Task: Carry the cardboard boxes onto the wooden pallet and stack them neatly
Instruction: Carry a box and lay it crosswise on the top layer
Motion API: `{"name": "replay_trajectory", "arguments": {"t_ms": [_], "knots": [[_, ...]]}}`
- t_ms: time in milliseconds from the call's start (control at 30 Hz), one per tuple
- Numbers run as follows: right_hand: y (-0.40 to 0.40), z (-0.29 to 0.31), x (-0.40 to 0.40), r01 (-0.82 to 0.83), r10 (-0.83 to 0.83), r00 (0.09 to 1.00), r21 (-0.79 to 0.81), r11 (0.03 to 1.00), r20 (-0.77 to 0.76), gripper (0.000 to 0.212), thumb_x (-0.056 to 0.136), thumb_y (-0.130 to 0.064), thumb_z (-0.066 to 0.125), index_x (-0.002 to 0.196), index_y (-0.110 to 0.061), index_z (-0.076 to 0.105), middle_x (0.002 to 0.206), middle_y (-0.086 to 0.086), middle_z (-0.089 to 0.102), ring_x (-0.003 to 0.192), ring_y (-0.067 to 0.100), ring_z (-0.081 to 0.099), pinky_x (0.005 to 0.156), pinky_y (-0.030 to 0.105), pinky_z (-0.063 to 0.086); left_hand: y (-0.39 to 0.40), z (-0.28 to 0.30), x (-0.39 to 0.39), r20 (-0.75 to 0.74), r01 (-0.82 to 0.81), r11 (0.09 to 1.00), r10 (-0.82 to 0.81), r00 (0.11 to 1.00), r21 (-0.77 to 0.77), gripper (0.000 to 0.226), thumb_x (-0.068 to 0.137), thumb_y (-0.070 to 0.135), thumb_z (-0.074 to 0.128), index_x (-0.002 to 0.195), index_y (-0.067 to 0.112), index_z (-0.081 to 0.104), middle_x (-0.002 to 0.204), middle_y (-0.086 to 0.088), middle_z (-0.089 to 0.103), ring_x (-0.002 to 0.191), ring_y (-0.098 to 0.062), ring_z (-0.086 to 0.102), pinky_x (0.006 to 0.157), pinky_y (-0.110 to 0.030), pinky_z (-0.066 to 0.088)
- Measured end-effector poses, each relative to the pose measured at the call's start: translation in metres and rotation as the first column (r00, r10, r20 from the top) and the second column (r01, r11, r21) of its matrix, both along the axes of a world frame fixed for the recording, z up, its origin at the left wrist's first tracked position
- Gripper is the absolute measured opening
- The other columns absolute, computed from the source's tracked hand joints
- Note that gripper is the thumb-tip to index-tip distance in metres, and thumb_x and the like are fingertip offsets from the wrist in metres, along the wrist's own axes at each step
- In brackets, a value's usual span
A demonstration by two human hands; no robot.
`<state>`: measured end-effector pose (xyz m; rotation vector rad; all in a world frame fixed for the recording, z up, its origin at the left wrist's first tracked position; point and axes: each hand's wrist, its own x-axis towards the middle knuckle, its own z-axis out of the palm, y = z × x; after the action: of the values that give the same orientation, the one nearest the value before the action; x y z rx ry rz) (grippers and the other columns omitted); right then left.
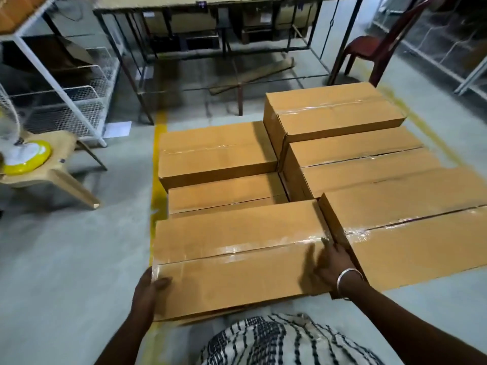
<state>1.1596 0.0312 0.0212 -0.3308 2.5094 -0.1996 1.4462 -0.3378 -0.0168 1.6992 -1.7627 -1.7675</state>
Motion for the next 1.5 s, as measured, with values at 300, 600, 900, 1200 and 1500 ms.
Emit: {"name": "replay_trajectory", "arguments": {"t_ms": [300, 600, 900, 1200, 1500], "knots": [[0.015, 0.006, 0.024, -0.023, 0.084, 0.939, 0.181, 0.983, -0.334, 0.092, 0.071, -0.046, 0.074, 0.147, -0.034, 0.024, 0.161, 0.011, 0.009, 0.145, 0.033, 0.023, 0.115, 0.052, 0.029, -0.015, -0.058, 0.022, 0.183, 0.211, 0.976, -0.198, 0.963, -0.059, 0.106, 0.053, 0.08, 0.065, 0.144, 0.035, 0.035, 0.143, -0.004, 0.052, 0.125, -0.032, 0.053, 0.104, -0.055, 0.042], [0.027, 0.004, 0.003, 0.217, -0.194, 0.969, 0.143, 0.966, -0.155, 0.113, 0.077, -0.023, 0.076, 0.154, -0.032, -0.006, 0.163, 0.005, -0.012, 0.15, 0.037, -0.003, 0.115, 0.064, 0.018, 0.007, -0.039, 0.026, 0.263, 0.179, 0.982, -0.158, 0.952, -0.055, 0.077, 0.075, 0.073, 0.062, 0.135, 0.027, 0.05, 0.131, -0.008, 0.061, 0.116, -0.037, 0.058, 0.102, -0.054, 0.044], [0.03, 0.004, 0.0, 0.142, -0.116, 0.985, 0.217, 0.966, -0.129, 0.123, 0.073, -0.024, 0.08, 0.154, -0.025, -0.012, 0.163, 0.006, -0.016, 0.15, 0.038, -0.005, 0.114, 0.061, 0.02, 0.019, -0.03, 0.026, 0.29, 0.207, 0.974, -0.172, 0.941, -0.094, 0.069, 0.089, 0.057, 0.058, 0.144, 0.021, 0.038, 0.14, -0.016, 0.052, 0.124, -0.042, 0.051, 0.105, -0.052, 0.041], [0.028, -0.004, 0.008, 0.108, -0.072, 0.986, 0.252, 0.962, -0.149, 0.132, 0.069, -0.025, 0.08, 0.15, -0.02, -0.023, 0.16, 0.013, -0.022, 0.148, 0.044, -0.007, 0.113, 0.063, 0.021, 0.025, -0.024, 0.028, 0.309, 0.196, 0.971, -0.146, 0.94, -0.139, 0.063, 0.091, 0.052, 0.059, 0.14, 0.015, 0.044, 0.136, -0.017, 0.056, 0.122, -0.042, 0.052, 0.103, -0.05, 0.041], [0.03, 0.001, -0.001, -0.032, 0.087, 0.983, 0.317, 0.948, -0.161, 0.11, 0.079, -0.029, 0.067, 0.153, -0.008, -0.012, 0.159, 0.027, -0.007, 0.142, 0.056, 0.008, 0.105, 0.068, 0.032, 0.077, -0.001, 0.034, 0.347, 0.038, 0.977, 0.039, 0.937, -0.212, 0.063, 0.088, 0.034, 0.068, 0.138, 0.006, 0.044, 0.133, -0.022, 0.055, 0.118, -0.043, 0.053, 0.093, -0.046, 0.041]]}}
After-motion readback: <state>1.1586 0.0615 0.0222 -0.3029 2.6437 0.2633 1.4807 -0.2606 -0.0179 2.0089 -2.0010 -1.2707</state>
